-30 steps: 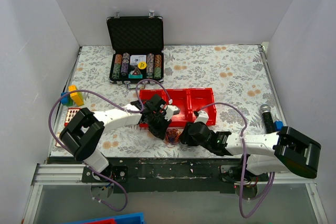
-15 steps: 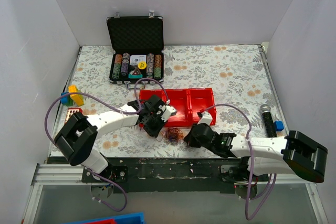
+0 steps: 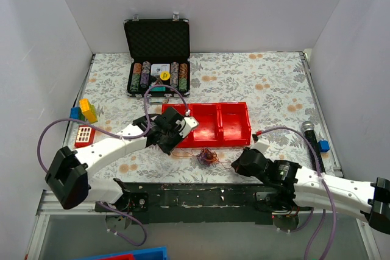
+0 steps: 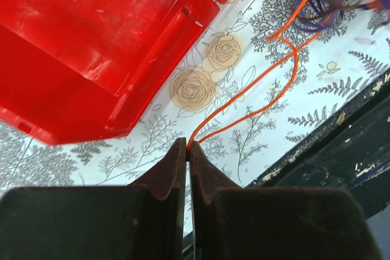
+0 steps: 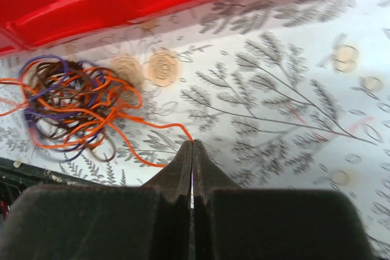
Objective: Untangle the cables
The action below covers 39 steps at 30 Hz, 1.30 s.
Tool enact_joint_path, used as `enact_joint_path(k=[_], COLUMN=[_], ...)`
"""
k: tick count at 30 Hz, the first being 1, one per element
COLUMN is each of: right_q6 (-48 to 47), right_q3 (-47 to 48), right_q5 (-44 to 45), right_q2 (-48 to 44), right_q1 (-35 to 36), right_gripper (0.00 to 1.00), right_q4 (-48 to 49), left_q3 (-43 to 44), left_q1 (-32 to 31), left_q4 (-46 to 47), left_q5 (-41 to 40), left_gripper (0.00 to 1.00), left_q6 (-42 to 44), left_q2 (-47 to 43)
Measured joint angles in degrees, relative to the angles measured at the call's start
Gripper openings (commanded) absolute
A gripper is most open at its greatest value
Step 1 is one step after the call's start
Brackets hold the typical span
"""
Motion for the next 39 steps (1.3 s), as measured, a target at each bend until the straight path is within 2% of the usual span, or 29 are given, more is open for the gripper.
enact_joint_path(k=[7, 14, 17, 20, 23, 27, 31, 33, 35, 39], right_q6=[6.5, 13.8, 15.9, 16.2, 16.4, 16.8, 12.5, 8.1, 2.6, -8.8], right_q3=[0.9, 7.6, 9.9, 11.3, 11.4, 13.3, 14.5, 14.5, 14.4, 14.1], right_q5=[3.8, 7.3, 7.8, 10.1, 11.2, 12.6, 13.2, 12.6, 11.1, 5.4], right_q2=[-9.3, -13.9, -14.8, -14.1, -11.0, -7.8, -8.7, -8.5, -7.3, 0.1], right_q1=[0.0, 0.1, 0.3, 0.3, 0.3, 0.3, 0.3, 0.3, 0.3, 0.4], right_gripper=[0.01, 0.01, 0.01, 0.01, 0.01, 0.01, 0.01, 0.12, 0.29, 0.41], right_q4=[-17.2, -30.6, -31.3, -36.0, -40.2, -44.5, -41.9, -38.0, -31.5, -14.3], left_q3=[0.5, 0.5, 0.4, 0.2, -0.9, -1.4, 2.3, 4.7, 6.4, 7.2], left_q1=[0.9, 3.2, 7.0, 14.5, 21.6, 27.3, 29.2, 29.2, 29.2, 29.2], left_q4=[-4.3, -6.2, -5.7, -5.8, -5.2, -4.9, -8.3, -9.6, -10.4, -11.9], left_q5=[-3.1, -7.3, -7.2, -10.4, -13.5, -13.7, -6.6, -2.3, 0.7, 4.4], left_gripper=[0.00, 0.00, 0.00, 0.00, 0.00, 0.00, 0.00, 0.00, 0.00, 0.00], left_q6=[3.1, 8.8, 11.9, 15.8, 19.1, 22.2, 23.6, 23.8, 23.9, 24.3], left_q2=[-6.3, -11.9, -14.7, -15.8, -15.9, -15.8, -15.8, -15.8, -15.8, -15.8])
